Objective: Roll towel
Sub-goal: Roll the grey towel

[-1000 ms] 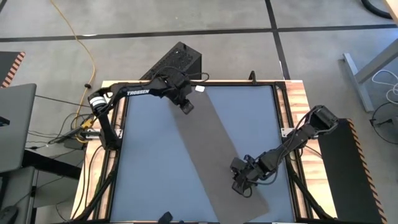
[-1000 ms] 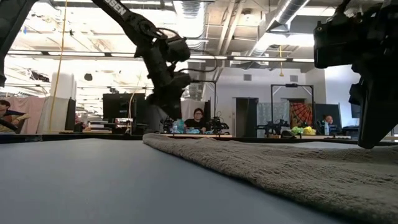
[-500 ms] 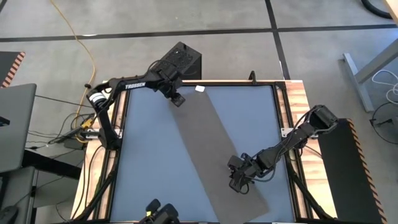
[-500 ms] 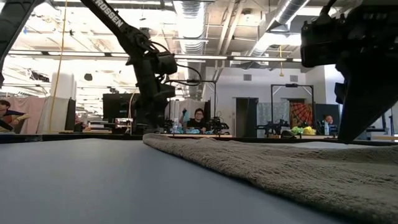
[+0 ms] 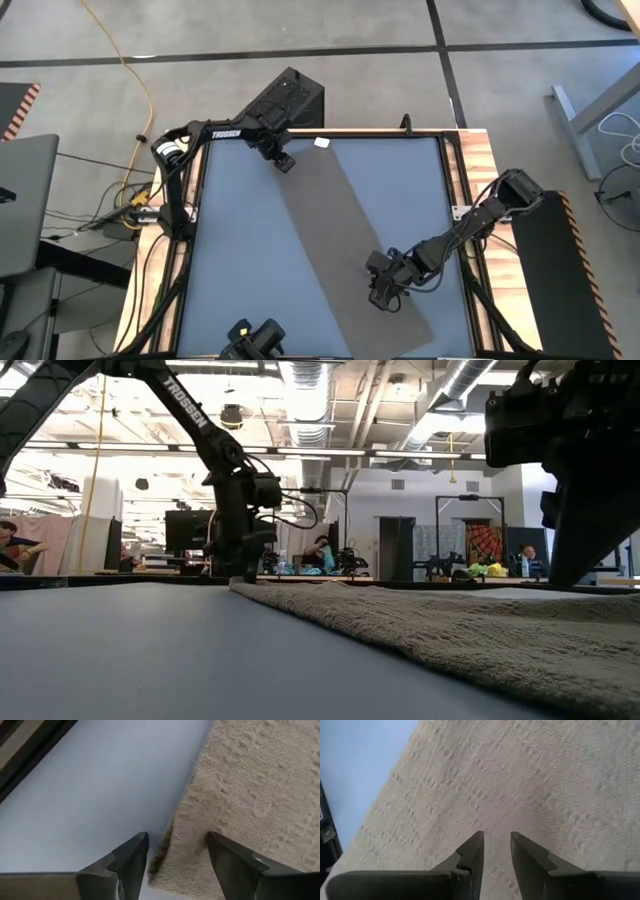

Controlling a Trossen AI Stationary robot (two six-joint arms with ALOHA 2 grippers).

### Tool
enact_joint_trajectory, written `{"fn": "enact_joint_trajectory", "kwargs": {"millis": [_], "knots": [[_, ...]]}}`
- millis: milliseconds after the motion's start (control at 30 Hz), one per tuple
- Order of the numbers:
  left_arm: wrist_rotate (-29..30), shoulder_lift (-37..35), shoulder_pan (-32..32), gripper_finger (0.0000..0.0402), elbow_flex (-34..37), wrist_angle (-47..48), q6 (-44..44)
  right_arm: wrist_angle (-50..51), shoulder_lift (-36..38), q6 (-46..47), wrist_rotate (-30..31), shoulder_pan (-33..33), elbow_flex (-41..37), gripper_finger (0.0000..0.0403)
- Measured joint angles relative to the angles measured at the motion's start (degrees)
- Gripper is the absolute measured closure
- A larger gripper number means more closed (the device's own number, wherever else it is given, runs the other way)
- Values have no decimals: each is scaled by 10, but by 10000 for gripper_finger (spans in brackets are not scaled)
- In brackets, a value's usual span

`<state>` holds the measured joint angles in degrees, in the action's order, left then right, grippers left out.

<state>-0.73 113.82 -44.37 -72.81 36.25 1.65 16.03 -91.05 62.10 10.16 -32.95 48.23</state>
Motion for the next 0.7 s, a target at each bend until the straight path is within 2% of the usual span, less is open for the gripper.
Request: {"fn": "enact_joint_trajectory", "kwargs": {"millis": [100,300,333,567,700], "knots": [[19,2,0,239,0,13,-17,1,0,0,-11,0,0,281],[28,3,-1,375,0,25,-39,2,0,-9,-12,5,0,281],[29,3,-1,387,0,26,-40,2,0,-11,-12,7,0,281],[48,-22,-1,399,4,43,-47,1,0,-30,-33,25,0,281],[112,-52,-1,400,8,82,-59,1,0,-69,-40,48,0,281]]}}
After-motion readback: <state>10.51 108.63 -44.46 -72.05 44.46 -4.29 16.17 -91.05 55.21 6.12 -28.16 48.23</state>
